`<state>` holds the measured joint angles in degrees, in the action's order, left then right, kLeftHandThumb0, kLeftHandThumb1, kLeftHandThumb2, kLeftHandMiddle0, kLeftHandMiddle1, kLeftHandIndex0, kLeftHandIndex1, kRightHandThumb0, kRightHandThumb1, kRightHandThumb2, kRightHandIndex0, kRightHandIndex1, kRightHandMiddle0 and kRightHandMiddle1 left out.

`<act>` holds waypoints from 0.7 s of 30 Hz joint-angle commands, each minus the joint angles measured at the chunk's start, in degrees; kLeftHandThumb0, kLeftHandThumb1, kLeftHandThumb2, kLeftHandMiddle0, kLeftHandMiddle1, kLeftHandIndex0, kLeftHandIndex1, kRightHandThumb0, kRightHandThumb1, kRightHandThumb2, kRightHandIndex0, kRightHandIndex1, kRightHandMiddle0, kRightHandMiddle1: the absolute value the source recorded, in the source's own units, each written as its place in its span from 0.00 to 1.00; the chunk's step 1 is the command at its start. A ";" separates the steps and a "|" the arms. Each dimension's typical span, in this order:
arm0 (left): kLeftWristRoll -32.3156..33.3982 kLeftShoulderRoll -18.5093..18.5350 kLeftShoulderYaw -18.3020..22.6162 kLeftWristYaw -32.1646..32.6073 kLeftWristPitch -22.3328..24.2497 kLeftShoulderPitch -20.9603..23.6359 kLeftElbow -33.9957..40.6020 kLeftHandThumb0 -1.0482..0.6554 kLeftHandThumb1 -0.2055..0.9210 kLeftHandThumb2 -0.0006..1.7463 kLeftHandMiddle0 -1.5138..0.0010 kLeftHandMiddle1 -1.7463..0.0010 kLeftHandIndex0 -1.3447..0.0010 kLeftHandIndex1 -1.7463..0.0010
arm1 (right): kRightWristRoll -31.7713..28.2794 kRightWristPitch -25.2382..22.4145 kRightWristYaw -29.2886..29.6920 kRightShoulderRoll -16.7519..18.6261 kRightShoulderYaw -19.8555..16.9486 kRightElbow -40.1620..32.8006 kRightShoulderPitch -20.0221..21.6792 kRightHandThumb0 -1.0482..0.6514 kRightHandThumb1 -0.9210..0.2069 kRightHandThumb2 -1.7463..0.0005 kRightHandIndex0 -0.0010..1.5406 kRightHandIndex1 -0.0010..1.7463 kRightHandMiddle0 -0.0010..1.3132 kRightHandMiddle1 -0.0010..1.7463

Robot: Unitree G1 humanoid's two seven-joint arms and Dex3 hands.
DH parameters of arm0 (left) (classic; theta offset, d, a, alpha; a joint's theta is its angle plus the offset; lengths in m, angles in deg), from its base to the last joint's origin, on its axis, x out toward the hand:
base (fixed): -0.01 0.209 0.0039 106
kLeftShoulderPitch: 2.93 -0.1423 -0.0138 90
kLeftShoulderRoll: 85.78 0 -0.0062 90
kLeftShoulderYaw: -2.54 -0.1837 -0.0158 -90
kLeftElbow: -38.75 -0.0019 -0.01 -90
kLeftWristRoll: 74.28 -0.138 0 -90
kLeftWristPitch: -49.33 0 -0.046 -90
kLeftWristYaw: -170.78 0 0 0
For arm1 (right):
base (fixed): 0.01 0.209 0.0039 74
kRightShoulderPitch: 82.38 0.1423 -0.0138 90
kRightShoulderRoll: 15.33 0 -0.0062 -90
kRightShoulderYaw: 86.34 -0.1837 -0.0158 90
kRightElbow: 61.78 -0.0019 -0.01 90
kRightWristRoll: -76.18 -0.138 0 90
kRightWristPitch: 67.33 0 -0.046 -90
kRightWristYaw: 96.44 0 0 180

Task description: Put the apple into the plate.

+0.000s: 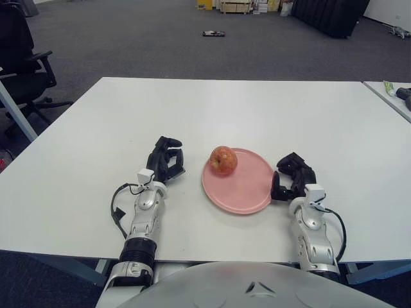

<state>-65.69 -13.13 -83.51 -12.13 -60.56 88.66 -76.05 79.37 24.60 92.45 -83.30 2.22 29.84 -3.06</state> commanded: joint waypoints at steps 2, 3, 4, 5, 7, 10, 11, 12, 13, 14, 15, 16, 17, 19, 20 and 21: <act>-0.07 -0.89 0.59 0.58 2.09 -2.09 -1.69 0.35 0.55 0.69 0.18 0.00 0.60 0.00 | -0.34 -2.07 -0.55 0.90 1.24 3.52 -0.31 0.61 0.90 0.00 0.61 1.00 0.56 0.92; -0.17 -0.99 0.65 0.63 2.17 -2.15 -1.67 0.35 0.55 0.69 0.17 0.00 0.60 0.00 | -0.43 -2.06 -0.55 0.81 1.32 3.64 -0.25 0.61 0.90 0.00 0.61 1.00 0.57 0.92; -0.33 -1.14 0.67 0.84 2.40 -2.36 -1.55 0.35 0.55 0.69 0.16 0.00 0.60 0.00 | -0.45 -2.41 -0.52 0.87 1.53 3.90 -0.04 0.61 0.90 0.00 0.61 1.00 0.57 0.92; -0.46 -1.25 0.71 0.97 2.55 -2.49 -1.45 0.35 0.55 0.69 0.16 0.00 0.60 0.00 | -0.47 -2.64 -0.47 0.91 1.68 4.08 0.10 0.61 0.90 0.00 0.61 1.00 0.57 0.92; -0.61 -1.49 0.71 1.30 3.29 -2.88 -0.93 0.35 0.54 0.70 0.14 0.00 0.60 0.00 | -0.53 -3.09 -0.56 0.93 2.01 4.55 0.42 0.61 0.90 0.00 0.61 1.00 0.57 0.92; -0.60 -1.81 0.73 1.64 4.40 -3.34 -0.01 0.35 0.54 0.70 0.13 0.00 0.59 0.00 | -0.59 -3.03 -0.67 0.93 2.38 4.94 0.63 0.61 0.89 0.01 0.60 1.00 0.57 0.91; -0.53 -1.94 0.74 1.76 4.87 -3.51 0.40 0.35 0.54 0.70 0.13 0.00 0.59 0.00 | -0.60 -2.91 -0.74 0.91 2.47 4.98 0.64 0.61 0.89 0.01 0.60 1.00 0.57 0.90; -0.50 -2.03 0.75 1.84 5.24 -3.64 0.73 0.35 0.54 0.70 0.13 0.00 0.59 0.00 | -0.61 -2.82 -0.79 0.89 2.53 5.00 0.64 0.61 0.89 0.02 0.60 1.00 0.57 0.90; -0.40 -2.14 0.80 1.96 5.81 -3.76 1.10 0.35 0.54 0.70 0.13 0.00 0.59 0.00 | -0.56 -2.74 -0.83 0.87 2.63 5.05 0.67 0.61 0.89 0.02 0.60 1.00 0.57 0.90; -0.34 -2.23 0.84 2.05 6.25 -3.85 1.41 0.35 0.54 0.70 0.13 0.00 0.59 0.00 | -0.52 -2.69 -0.85 0.86 2.69 5.09 0.69 0.61 0.89 0.01 0.60 1.00 0.57 0.90; -0.33 -2.29 0.88 2.09 6.57 -3.92 1.64 0.35 0.54 0.70 0.13 0.00 0.59 0.00 | -0.49 -2.66 -0.84 0.86 2.73 5.12 0.71 0.61 0.89 0.01 0.60 1.00 0.57 0.90; -0.29 -2.36 0.92 2.15 6.91 -4.00 1.88 0.35 0.54 0.70 0.13 0.00 0.59 0.00 | -0.43 -2.65 -0.83 0.85 2.79 5.14 0.73 0.61 0.90 0.01 0.60 1.00 0.58 0.91; -0.22 -2.44 0.94 2.18 7.27 -4.13 2.19 0.35 0.54 0.70 0.13 0.00 0.59 0.00 | -0.27 -2.65 -0.77 0.79 2.87 5.10 0.74 0.61 0.90 0.01 0.60 1.00 0.58 0.91; -0.14 -2.59 1.02 2.21 7.84 -4.29 2.66 0.35 0.54 0.70 0.13 0.00 0.59 0.00 | -0.03 -2.67 -0.63 0.70 3.00 5.00 0.73 0.61 0.90 0.00 0.61 1.00 0.58 0.91; -0.13 -2.64 1.06 2.20 8.04 -4.33 2.82 0.35 0.54 0.70 0.13 0.00 0.59 0.00 | 0.05 -2.69 -0.57 0.67 3.03 4.96 0.72 0.61 0.90 0.00 0.61 1.00 0.57 0.91; -0.14 -2.67 1.11 2.18 8.18 -4.34 2.92 0.35 0.54 0.70 0.13 0.00 0.59 0.00 | 0.08 -2.68 -0.52 0.66 3.05 4.97 0.72 0.61 0.90 0.00 0.61 1.00 0.57 0.92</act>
<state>-65.92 -15.46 -82.70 -10.61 -55.87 86.52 -71.52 79.57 24.75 92.11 -83.22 4.73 32.53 -1.22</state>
